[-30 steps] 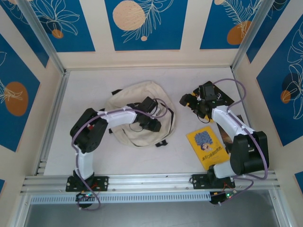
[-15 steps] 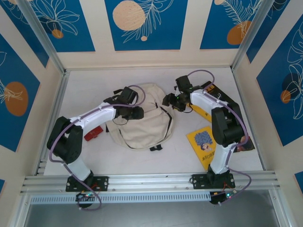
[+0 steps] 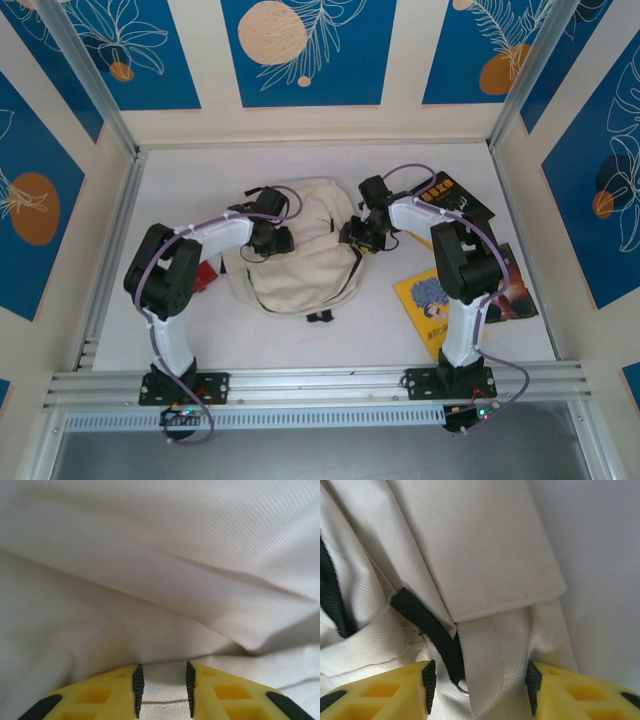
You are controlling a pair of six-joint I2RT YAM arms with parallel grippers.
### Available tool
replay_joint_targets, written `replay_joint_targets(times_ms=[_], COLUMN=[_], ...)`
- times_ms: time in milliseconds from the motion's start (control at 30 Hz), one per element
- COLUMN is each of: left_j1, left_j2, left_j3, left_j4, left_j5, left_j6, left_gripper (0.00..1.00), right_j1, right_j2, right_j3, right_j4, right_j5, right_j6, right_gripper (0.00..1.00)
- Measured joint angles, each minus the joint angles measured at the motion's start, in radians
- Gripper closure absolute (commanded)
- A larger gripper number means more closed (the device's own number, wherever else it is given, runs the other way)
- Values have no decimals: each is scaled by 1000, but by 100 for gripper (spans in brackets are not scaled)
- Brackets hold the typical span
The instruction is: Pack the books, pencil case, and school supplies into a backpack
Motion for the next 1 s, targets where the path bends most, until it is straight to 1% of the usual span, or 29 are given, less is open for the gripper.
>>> replay_joint_targets(times_ms=[100,200,267,333,433,567,667,767,833,1000], left_j1=[32,66,84,92,95,84,56,-8,-61,-172], left_j2=[42,82,106,111,97,21,-61,-121,-129,-112], left_j3=[54,113,149,166,176,167,138,114,106,95], left_j4=[-1,-2,1,0,-11,-44,-47,-53,-54,-61], left_j5=[0,0,0,1,17,60,85,116,133,144], left_j6=[10,33,49,63,88,102,109,108,106,80], left_gripper=[68,66,62,58,53,51,51,53,55,58], right_j1=[35,98,135,160,146,72,31,16,3,-40], right_j2=[-41,-72,-81,-92,-139,-225,-241,-228,-217,-201], right_j3=[-57,-97,-109,-113,-126,-150,-150,-150,-150,-151], right_j4=[23,49,59,61,69,86,100,101,103,121], right_j5=[-32,-79,-105,-114,-104,-92,-90,-84,-85,-104], right_j6=[31,65,84,98,116,127,128,135,142,161], right_gripper=[49,48,46,42,38,39,42,47,51,54])
